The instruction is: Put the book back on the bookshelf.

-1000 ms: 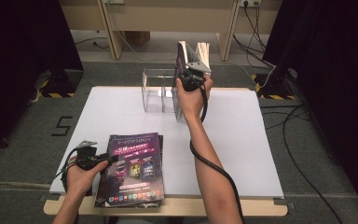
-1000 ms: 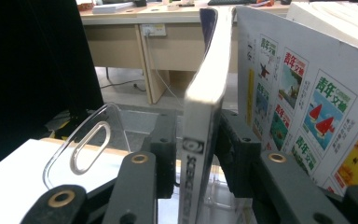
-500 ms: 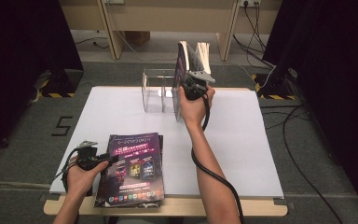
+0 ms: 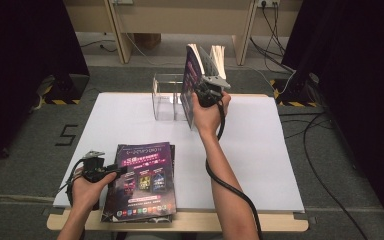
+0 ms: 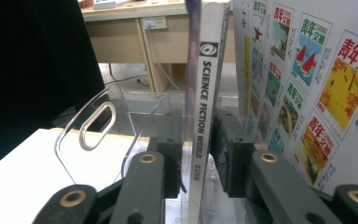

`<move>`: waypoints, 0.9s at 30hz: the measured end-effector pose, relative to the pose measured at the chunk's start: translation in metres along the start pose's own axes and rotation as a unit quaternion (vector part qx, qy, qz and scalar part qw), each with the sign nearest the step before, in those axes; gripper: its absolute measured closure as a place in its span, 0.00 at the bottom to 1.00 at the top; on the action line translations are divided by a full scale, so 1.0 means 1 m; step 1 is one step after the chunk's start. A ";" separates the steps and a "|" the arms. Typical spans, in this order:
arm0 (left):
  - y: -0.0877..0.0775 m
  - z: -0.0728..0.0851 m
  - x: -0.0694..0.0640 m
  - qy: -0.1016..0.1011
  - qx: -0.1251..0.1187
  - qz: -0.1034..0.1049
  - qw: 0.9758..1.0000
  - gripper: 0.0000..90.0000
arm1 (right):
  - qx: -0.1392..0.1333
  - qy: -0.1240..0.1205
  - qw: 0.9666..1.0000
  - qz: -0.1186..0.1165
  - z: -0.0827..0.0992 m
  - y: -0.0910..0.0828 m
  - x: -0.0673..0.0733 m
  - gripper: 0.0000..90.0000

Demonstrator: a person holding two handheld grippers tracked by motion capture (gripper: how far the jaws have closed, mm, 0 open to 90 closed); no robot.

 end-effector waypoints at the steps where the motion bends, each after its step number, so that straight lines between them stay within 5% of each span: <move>1: 0.000 0.000 0.000 0.000 0.000 0.000 1.000 0.56 | 0.000 0.000 1.000 -0.001 0.001 -0.001 0.000 0.79; 27: 0.001 0.000 -0.003 -0.007 0.000 0.003 1.000 0.54 | 0.005 0.003 1.000 -0.023 0.011 -0.021 -0.008 0.74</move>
Point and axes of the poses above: each handheld gripper's, and its own axes: y roughly forward along the jaws, z roughly out of its underside, x roughly to its left, the point moved 1 cm from there along y, roughly forward along the jaws, and after that the axes turned 7 degrees about x, right-handed, at the moved point
